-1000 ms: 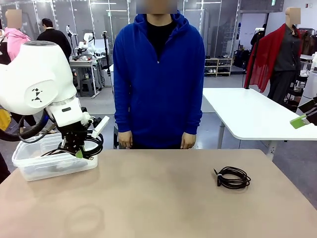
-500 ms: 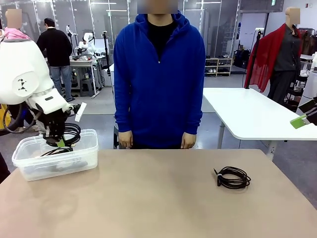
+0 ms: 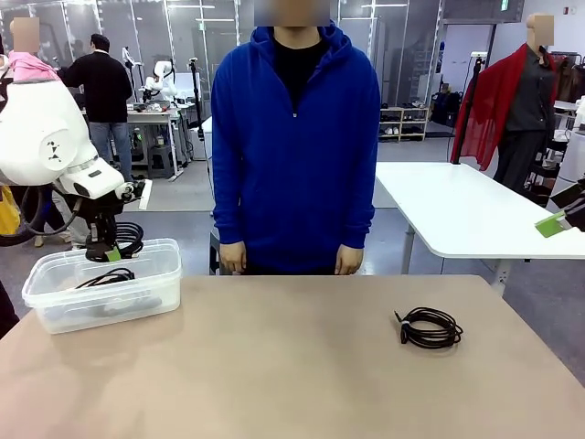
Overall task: Organize and store the cables.
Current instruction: Place the USB Extension Cable into the Organizing box.
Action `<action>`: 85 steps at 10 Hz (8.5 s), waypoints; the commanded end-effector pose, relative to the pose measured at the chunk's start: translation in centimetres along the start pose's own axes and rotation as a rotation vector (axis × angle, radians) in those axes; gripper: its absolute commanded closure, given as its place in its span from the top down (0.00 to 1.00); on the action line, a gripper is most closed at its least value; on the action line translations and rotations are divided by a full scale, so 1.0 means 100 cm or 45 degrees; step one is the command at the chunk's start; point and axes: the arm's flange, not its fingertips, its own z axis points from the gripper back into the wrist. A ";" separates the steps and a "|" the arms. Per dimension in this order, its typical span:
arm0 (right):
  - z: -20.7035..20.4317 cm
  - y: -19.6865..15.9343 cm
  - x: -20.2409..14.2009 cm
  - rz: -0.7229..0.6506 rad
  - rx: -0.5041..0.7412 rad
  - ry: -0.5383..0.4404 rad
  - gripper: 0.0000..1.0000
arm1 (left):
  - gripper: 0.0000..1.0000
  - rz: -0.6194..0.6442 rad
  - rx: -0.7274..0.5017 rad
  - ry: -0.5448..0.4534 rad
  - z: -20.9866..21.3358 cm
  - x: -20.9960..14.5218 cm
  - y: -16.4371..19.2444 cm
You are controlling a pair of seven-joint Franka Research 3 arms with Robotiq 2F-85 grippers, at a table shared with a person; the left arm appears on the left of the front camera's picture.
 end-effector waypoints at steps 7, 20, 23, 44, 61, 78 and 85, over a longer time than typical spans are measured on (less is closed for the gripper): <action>0.001 0.000 0.001 -0.001 0.005 0.002 1.00 | 0.14 0.141 0.025 -0.050 -0.045 0.001 0.041; 0.001 0.000 0.001 -0.001 0.005 0.002 1.00 | 0.39 0.148 -0.019 0.005 -0.078 -0.006 0.040; 0.001 0.000 0.001 -0.001 0.005 0.002 1.00 | 0.63 0.150 0.012 0.014 -0.067 -0.009 0.041; 0.001 0.000 0.001 -0.001 0.005 0.002 1.00 | 1.00 0.115 0.015 -0.007 -0.051 -0.008 0.040; 0.035 -0.002 0.051 -0.126 -0.203 0.295 1.00 | 1.00 0.592 0.098 -0.434 0.182 -0.079 -0.135; 0.003 -0.010 0.083 -0.468 -0.226 0.455 1.00 | 1.00 0.780 0.090 -0.392 0.197 -0.082 -0.173; -0.098 -0.023 0.119 -0.614 -0.291 0.611 1.00 | 1.00 0.780 0.090 -0.392 0.197 -0.082 -0.173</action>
